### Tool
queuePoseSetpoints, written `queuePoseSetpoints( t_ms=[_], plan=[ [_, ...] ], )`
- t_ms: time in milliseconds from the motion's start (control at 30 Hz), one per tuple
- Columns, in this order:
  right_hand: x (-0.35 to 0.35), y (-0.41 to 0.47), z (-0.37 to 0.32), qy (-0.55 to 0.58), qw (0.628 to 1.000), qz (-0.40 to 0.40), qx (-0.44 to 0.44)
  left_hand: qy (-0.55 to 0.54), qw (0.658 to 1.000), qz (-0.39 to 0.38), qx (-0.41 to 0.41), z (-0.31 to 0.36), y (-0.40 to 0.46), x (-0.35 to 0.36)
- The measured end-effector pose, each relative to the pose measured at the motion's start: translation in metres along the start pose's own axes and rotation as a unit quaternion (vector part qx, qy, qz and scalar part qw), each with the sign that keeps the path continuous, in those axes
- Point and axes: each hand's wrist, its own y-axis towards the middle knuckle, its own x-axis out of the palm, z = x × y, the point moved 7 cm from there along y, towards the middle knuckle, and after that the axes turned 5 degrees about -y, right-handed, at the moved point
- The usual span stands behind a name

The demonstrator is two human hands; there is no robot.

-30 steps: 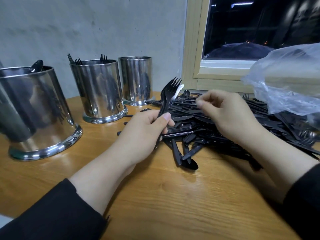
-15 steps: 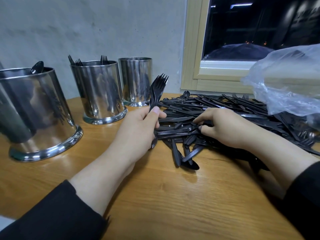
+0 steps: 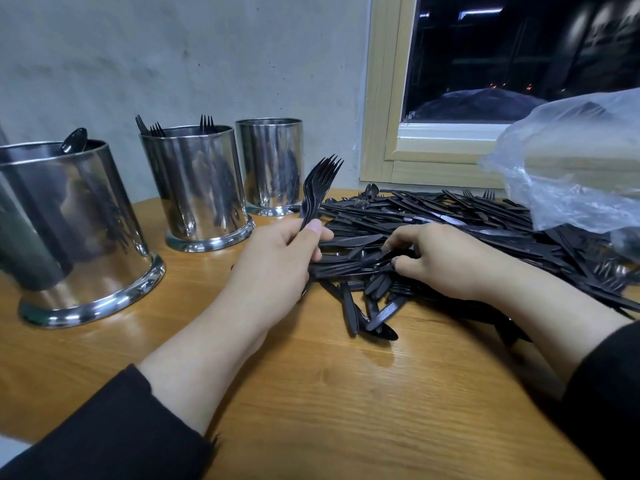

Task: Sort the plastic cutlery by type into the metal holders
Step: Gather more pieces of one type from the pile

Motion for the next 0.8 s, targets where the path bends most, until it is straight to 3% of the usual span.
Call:
queuePoseSetpoints(
  t_ms=[200, 333, 467, 633, 800],
  plan=[
    [-0.003, 0.001, -0.002, -0.019, 0.999, 0.042, -0.027, 0.005, 1.0, 0.001, 0.004, 0.001, 0.0, 0.0],
    [-0.017, 0.001, -0.003, -0.023, 0.992, 0.111, -0.061, 0.014, 1.0, 0.009, 0.016, 0.001, 0.001, -0.002],
    [-0.041, -0.008, -0.013, 0.007, 0.975, 0.19, -0.119, 0.034, 0.998, 0.035, 0.041, 0.003, 0.004, -0.01],
    [-0.059, -0.025, -0.03, 0.059, 0.953, 0.231, -0.186, 0.092, 0.991, 0.072, 0.072, 0.009, 0.006, -0.022],
    [-0.056, -0.033, -0.049, 0.101, 0.943, 0.231, -0.218, 0.13, 0.989, 0.006, 0.067, 0.009, 0.002, -0.011]
  ],
)
